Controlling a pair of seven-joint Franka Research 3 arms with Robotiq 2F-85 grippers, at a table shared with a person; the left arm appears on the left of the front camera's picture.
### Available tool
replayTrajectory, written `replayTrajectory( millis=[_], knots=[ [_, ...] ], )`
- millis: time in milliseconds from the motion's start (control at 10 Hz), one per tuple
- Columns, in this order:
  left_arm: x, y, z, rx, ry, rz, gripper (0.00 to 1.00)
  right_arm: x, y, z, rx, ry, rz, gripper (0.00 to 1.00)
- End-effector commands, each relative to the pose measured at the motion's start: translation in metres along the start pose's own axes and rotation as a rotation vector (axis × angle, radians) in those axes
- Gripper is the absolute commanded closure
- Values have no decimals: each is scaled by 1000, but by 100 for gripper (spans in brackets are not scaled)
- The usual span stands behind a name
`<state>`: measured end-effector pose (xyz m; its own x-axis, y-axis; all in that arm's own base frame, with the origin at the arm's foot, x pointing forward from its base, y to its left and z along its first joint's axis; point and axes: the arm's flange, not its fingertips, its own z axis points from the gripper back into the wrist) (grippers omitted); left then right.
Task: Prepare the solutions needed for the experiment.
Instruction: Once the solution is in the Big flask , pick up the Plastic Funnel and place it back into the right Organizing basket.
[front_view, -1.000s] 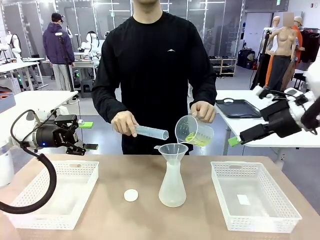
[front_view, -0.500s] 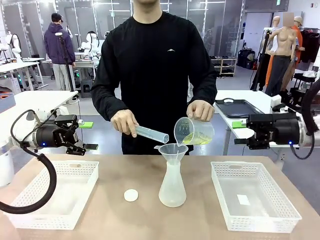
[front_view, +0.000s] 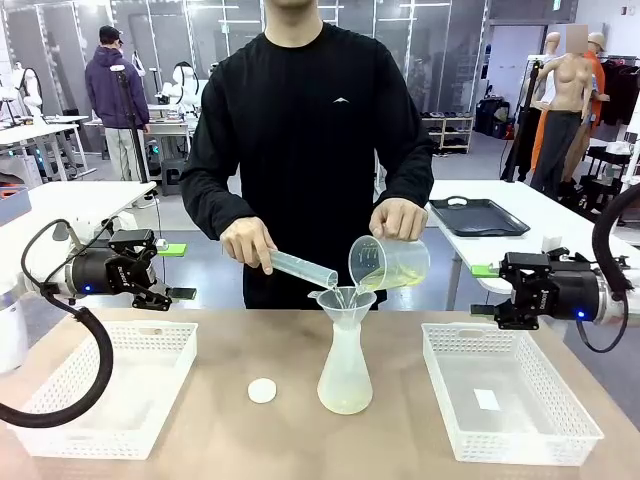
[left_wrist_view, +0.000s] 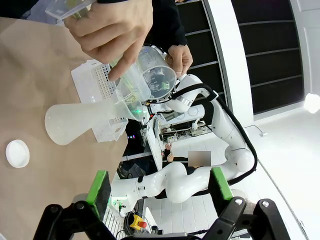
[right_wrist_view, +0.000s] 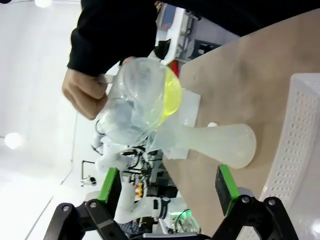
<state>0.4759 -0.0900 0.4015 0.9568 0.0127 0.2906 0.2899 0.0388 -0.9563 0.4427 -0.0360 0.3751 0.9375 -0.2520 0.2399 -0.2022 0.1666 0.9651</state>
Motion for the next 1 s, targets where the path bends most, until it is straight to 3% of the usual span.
replayTrajectory(
  millis=[0,400,500,900],
  knots=[
    [1,-1,0,0,0,1,0,11,-4,1,73,58,-68,4],
    [1,-1,0,0,0,1,0,15,-7,-6,109,108,-14,4],
    [1,-1,0,0,0,1,0,6,-11,-3,92,60,-49,4],
    [1,-1,0,0,0,1,0,6,-11,-3,92,60,-49,4]
  ],
)
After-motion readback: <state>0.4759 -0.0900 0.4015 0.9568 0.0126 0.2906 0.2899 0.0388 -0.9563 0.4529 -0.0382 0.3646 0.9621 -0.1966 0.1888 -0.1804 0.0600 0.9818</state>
